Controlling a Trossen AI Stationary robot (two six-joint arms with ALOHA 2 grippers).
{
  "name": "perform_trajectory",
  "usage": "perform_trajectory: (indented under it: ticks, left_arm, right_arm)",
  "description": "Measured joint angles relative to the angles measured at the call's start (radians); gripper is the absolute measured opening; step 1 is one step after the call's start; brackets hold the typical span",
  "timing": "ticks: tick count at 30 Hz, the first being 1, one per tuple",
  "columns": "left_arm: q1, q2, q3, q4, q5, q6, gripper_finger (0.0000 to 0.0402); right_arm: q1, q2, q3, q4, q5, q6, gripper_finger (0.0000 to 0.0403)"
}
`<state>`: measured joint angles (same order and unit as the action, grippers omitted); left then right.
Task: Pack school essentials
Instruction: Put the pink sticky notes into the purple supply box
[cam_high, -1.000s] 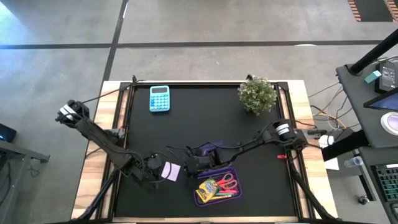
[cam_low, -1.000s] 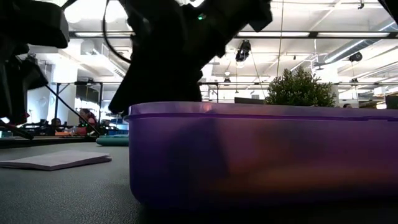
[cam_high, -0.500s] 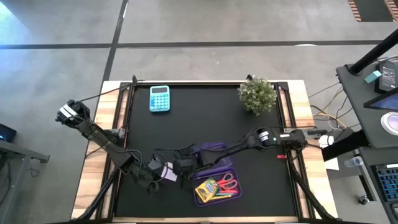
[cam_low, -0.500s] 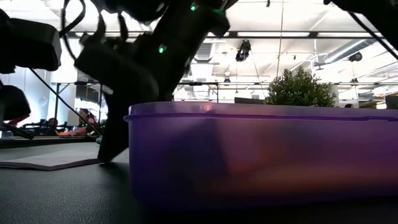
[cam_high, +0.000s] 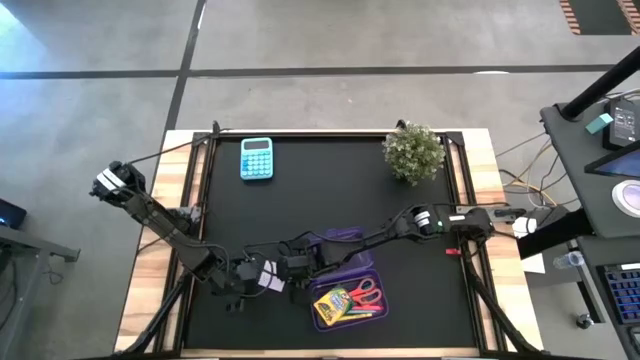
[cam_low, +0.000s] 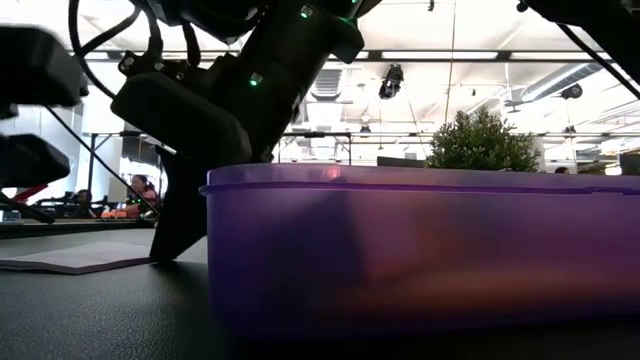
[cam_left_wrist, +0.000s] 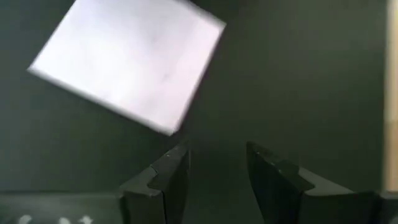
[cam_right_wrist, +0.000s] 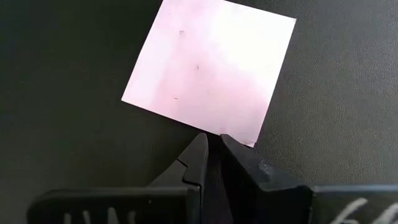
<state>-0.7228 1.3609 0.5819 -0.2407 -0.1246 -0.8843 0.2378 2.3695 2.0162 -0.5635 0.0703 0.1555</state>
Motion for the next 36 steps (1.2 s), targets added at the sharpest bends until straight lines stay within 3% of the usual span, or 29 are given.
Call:
perform_trajectory:
  ticks: [3, 8, 14, 21, 28, 36]
  left_arm:
    - [-0.01, 0.025, -0.005, -0.056, -0.032, 0.012, 0.0141]
    - [-0.012, 0.053, -0.006, -0.033, -0.064, 0.011, 0.0141]
    - [-0.012, 0.091, -0.006, 0.014, -0.189, 0.006, 0.0141]
    - [-0.011, 0.157, -0.003, 0.046, -0.229, -0.051, 0.0141]
    - [-0.009, 0.148, 0.01, 0.065, -0.322, -0.052, 0.0141]
    - [-0.008, 0.147, 0.005, 0.132, -0.339, -0.056, 0.0141]
  right_arm:
    - [-0.001, 0.0, -0.005, 0.004, -0.001, 0.007, 0.0033]
    - [-0.002, 0.0, -0.006, 0.011, 0.0, 0.018, 0.0033]
    - [-0.003, 0.002, -0.016, 0.057, 0.009, 0.023, 0.0033]
    - [-0.003, 0.002, -0.035, 0.087, 0.009, 0.053, 0.0034]
    - [-0.003, 0.003, -0.038, 0.122, 0.004, 0.055, 0.0034]
    - [-0.004, 0.005, -0.039, 0.142, 0.001, 0.08, 0.0034]
